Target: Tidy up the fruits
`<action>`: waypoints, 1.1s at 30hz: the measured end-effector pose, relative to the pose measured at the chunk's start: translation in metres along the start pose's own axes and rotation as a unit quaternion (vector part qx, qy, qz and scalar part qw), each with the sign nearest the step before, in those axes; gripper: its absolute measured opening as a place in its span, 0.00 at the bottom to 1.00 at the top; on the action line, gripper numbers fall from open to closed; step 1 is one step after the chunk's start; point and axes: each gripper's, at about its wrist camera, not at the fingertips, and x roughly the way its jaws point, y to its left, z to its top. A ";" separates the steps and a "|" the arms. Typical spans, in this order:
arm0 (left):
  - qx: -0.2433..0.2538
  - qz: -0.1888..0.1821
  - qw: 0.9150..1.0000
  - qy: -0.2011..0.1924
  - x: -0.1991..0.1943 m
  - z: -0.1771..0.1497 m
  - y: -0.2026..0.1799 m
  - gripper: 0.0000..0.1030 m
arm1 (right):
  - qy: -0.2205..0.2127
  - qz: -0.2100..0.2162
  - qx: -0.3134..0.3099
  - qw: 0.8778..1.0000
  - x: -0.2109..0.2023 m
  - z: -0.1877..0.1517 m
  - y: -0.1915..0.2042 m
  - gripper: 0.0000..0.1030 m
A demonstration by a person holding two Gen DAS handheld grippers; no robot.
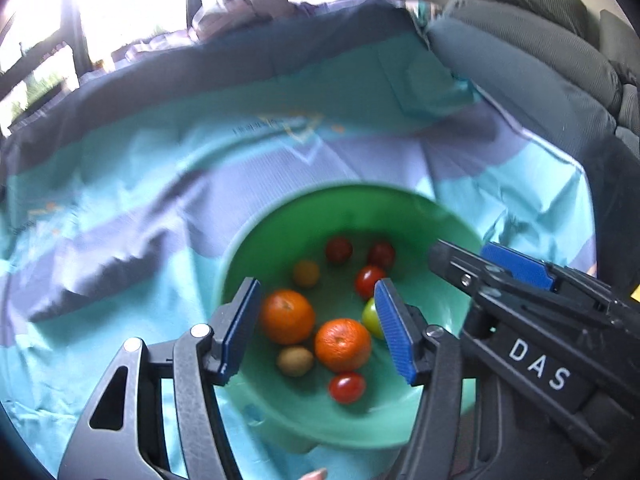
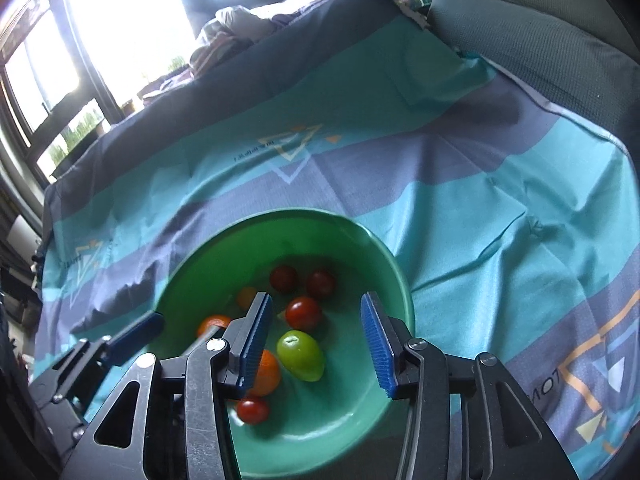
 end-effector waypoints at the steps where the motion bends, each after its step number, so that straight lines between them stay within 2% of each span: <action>1: -0.001 0.001 1.000 -0.016 -0.012 0.000 0.001 0.57 | -0.011 0.002 -0.002 1.000 -0.008 0.000 0.002 0.46; 3: -0.004 -0.006 0.999 -0.033 -0.028 0.001 0.003 0.57 | -0.034 0.008 -0.004 0.999 -0.024 0.002 0.005 0.51; 7: -0.008 -0.009 0.999 -0.040 -0.043 0.001 0.006 0.58 | -0.056 0.014 -0.007 0.998 -0.040 0.002 0.011 0.52; 11: -0.010 -0.004 0.999 -0.033 -0.043 0.001 0.008 0.57 | -0.057 0.007 -0.014 0.998 -0.044 0.002 0.013 0.52; 16: -0.023 -0.015 0.999 -0.020 -0.042 0.000 0.013 0.57 | -0.049 0.005 -0.011 0.999 -0.042 0.001 0.014 0.51; 19: -0.024 -0.007 1.000 -0.018 -0.040 -0.002 0.014 0.57 | -0.045 -0.002 -0.010 0.999 -0.039 0.001 0.014 0.51; 33: -0.027 -0.010 1.000 -0.007 -0.037 -0.006 0.012 0.57 | -0.042 -0.002 -0.013 0.999 -0.039 0.000 0.015 0.52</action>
